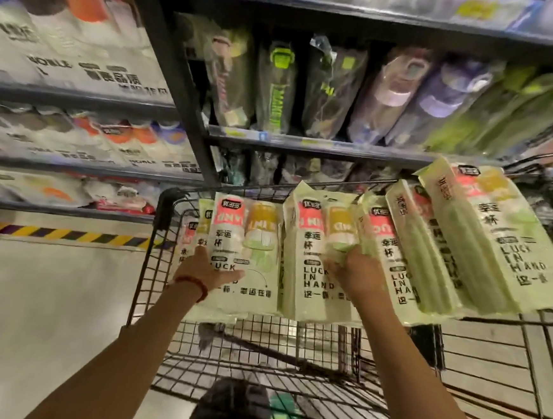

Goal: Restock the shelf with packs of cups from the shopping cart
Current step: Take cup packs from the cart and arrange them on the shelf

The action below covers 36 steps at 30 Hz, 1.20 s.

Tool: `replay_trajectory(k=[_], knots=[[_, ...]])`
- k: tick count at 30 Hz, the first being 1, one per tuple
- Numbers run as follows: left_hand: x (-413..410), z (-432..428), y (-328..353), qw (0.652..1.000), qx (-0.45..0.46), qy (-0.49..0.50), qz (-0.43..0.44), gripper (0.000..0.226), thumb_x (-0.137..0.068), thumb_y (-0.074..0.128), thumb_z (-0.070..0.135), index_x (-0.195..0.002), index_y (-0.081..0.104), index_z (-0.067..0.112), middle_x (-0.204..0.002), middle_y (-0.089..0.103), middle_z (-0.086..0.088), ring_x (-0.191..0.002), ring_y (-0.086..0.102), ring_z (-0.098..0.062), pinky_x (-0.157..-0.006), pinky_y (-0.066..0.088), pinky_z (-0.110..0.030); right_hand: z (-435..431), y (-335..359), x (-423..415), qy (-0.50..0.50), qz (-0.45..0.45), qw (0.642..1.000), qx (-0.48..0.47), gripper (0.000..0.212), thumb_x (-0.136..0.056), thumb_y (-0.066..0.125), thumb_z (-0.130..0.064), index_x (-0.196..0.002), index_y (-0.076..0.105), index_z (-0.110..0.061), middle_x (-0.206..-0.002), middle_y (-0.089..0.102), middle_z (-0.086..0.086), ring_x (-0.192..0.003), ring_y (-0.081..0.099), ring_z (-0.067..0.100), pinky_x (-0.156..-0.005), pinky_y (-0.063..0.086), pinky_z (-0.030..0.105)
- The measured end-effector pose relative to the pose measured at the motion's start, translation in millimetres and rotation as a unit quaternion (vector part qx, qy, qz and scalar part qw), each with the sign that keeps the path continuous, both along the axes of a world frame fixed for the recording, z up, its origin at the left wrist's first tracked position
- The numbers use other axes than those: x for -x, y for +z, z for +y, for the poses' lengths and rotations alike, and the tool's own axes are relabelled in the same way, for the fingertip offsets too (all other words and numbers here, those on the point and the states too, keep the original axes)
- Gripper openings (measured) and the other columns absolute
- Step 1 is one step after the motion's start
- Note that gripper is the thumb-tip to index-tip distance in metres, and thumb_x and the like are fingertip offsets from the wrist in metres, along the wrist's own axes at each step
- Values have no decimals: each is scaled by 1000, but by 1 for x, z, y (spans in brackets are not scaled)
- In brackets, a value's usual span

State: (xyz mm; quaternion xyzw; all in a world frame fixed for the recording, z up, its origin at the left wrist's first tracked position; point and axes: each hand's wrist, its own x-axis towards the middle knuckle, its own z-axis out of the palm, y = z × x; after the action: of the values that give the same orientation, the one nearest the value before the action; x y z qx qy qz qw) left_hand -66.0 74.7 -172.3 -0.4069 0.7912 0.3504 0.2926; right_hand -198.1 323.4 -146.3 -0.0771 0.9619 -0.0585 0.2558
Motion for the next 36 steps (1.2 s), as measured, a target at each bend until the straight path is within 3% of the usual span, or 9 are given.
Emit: replay_trajectory(k=[3,5,8,11,15,17,22,29,36], knots=[[-2,6,-5,998,-12,54,5,119,-25,71,82,-121,53,14,-118,65,-8,-107,62,-29,-91,52,-41,-2,-5,-11,3,13,1000,-15,99,-74,32,-81,-121,50,4,-121,57,20,-116,50,34,-102,35,40],[-5,11,-4,997,-27,71,2,99,-40,76,76,-115,60,14,-110,69,-10,-101,64,-29,-84,54,-35,-1,-4,-19,-17,20,1000,-5,111,-61,28,-91,-112,56,5,-113,59,20,-115,49,36,-98,37,41],[-13,20,0,992,-33,123,24,96,-46,80,68,-115,60,5,-109,68,-12,-101,63,-31,-79,54,-32,2,-17,-28,-106,-10,989,99,98,-56,66,-79,-107,52,4,-101,60,15,-104,54,32,-87,48,44],[-16,26,0,978,-44,193,63,92,-58,87,44,-127,48,-3,-120,60,-14,-114,56,-31,-85,48,-31,2,-22,-29,-219,-154,930,250,122,-42,80,-73,-130,29,-5,-124,56,10,-117,54,26,-96,49,42],[-18,25,4,969,-57,218,98,84,-61,88,27,-127,43,-1,-114,56,-2,-110,55,-26,-86,44,-31,11,-9,-36,-271,-209,878,336,49,-65,85,-27,-102,54,-22,-97,67,-2,-83,62,8,-68,50,23],[-22,20,1,966,-74,216,120,74,-57,90,26,-117,54,2,-103,62,0,-101,61,-24,-82,49,-29,10,-3,-40,-265,-213,863,375,32,-71,81,-18,-89,57,-30,-93,69,-3,-81,63,9,-67,50,24],[-41,4,4,961,-104,200,159,46,-60,87,32,-98,68,15,-91,72,-2,-89,67,-23,-79,54,-35,7,20,-44,-239,-173,852,432,36,-74,79,-10,-93,56,-30,-92,69,-6,-84,65,7,-61,48,14],[-60,-9,59,936,-145,200,250,52,-52,89,23,-99,70,14,-91,75,-4,-86,71,-23,-82,57,-44,10,72,-53,-197,-112,844,486,38,-74,78,-9,-97,55,-30,-92,69,-6,-82,66,5,-64,53,16],[-71,-34,143,888,-109,243,375,45,-66,83,9,-107,63,10,-90,71,1,-80,66,-10,-66,55,-24,-8,141,-44,-118,-53,832,540,44,-68,84,-26,-105,61,-32,-100,73,0,-93,70,18,-81,56,42]])
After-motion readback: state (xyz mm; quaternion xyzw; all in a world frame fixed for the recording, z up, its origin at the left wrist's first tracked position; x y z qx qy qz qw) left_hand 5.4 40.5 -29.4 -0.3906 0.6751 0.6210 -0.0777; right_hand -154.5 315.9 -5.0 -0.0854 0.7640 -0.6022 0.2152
